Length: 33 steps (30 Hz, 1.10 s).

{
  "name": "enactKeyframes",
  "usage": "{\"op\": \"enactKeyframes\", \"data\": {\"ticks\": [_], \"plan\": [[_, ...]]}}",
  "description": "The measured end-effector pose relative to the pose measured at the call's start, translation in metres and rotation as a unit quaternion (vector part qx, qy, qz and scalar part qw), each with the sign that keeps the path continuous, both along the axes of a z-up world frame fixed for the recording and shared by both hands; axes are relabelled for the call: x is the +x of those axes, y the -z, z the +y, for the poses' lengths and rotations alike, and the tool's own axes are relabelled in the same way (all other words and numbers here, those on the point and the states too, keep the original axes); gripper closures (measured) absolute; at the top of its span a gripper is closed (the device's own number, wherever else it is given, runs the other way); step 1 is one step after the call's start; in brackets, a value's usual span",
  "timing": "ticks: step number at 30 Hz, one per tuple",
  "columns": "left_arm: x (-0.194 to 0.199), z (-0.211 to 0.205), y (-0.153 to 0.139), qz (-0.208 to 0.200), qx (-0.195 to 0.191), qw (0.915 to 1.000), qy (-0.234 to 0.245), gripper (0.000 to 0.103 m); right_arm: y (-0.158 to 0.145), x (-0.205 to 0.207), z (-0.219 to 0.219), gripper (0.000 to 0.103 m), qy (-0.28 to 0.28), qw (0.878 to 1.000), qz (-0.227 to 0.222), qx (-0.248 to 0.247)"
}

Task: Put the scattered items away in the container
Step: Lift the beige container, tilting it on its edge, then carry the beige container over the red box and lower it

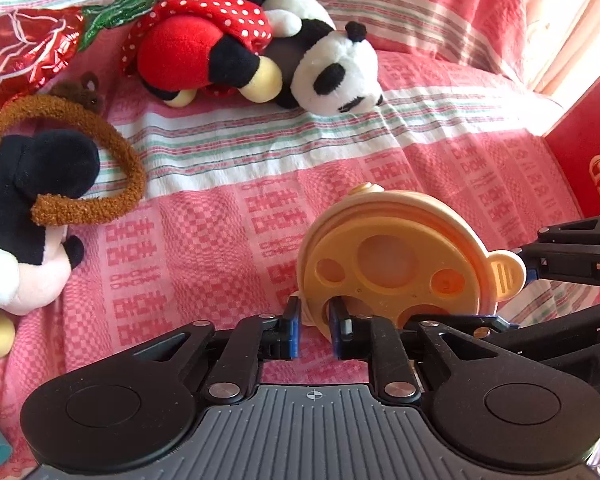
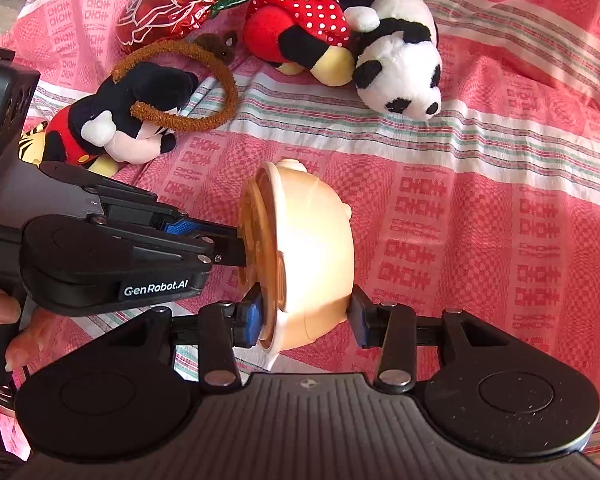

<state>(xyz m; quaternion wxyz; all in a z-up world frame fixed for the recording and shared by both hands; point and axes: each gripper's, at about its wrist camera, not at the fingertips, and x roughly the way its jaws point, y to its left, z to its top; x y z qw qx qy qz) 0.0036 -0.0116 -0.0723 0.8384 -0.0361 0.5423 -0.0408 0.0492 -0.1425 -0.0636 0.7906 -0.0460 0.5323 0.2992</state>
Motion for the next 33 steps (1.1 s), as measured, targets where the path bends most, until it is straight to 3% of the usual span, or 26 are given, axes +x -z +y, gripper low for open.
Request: {"op": "enactKeyframes", "data": {"ticks": [2, 3, 4, 18, 33], "plan": [[-0.001, 0.003, 0.001, -0.001, -0.005, 0.9998, -0.018, 0.077, 0.0, 0.0, -0.001, 0.056, 0.009, 1.0, 0.004, 0.003], [-0.001, 0.003, 0.001, 0.001, -0.016, 0.9997, -0.018, 0.095, 0.0, 0.0, -0.002, 0.056, 0.01, 1.0, 0.002, 0.003], [-0.001, 0.004, 0.001, 0.005, -0.026, 0.9994, -0.021, 0.098, -0.001, -0.001, -0.002, 0.056, 0.01, 1.0, 0.003, 0.004], [-0.011, -0.004, -0.014, -0.004, -0.031, 0.9995, -0.006, 0.098, -0.016, -0.015, -0.008, 0.056, 0.02, 1.0, -0.015, -0.004], [-0.031, -0.015, -0.038, -0.031, -0.035, 0.9986, 0.022, 0.098, -0.044, -0.052, -0.011, 0.056, 0.048, 0.996, -0.068, -0.024]]}}
